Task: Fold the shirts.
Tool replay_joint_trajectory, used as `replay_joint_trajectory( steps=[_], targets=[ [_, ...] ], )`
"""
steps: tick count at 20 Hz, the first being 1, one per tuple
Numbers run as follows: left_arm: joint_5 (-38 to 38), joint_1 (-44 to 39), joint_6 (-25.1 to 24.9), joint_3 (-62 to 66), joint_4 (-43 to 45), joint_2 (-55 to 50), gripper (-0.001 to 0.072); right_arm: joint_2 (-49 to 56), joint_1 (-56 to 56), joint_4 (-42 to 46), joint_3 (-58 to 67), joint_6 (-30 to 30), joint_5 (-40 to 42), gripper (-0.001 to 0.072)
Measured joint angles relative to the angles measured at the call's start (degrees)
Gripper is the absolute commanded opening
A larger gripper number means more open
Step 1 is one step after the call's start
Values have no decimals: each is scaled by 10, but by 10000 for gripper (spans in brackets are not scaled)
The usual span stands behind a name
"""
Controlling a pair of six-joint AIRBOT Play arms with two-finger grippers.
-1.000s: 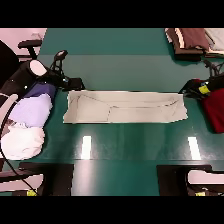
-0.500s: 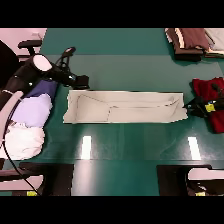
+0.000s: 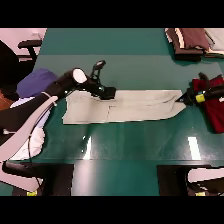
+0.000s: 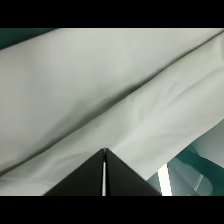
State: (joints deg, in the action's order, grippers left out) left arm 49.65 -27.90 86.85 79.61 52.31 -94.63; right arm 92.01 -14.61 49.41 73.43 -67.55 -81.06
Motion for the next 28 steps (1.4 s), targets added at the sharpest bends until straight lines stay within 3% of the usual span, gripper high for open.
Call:
replay_joint_trajectory(
  steps=[8,17,21,26,27,28],
  targets=[
    [-23,-48,1,92,-30,-105,20,-115,98,-4,151,-70,-51,21],
    [-11,-60,2,125,-28,-151,19,-147,259,-15,232,-111,-15,21],
    [20,-16,2,139,7,-103,20,-138,318,-46,238,-111,19,21],
    [76,102,2,144,111,49,21,-88,435,-59,240,-89,81,24],
    [86,127,2,145,128,83,21,-70,466,-62,240,-82,104,42],
    [95,150,2,145,144,115,21,-51,494,-62,240,-77,126,227]
  ],
)
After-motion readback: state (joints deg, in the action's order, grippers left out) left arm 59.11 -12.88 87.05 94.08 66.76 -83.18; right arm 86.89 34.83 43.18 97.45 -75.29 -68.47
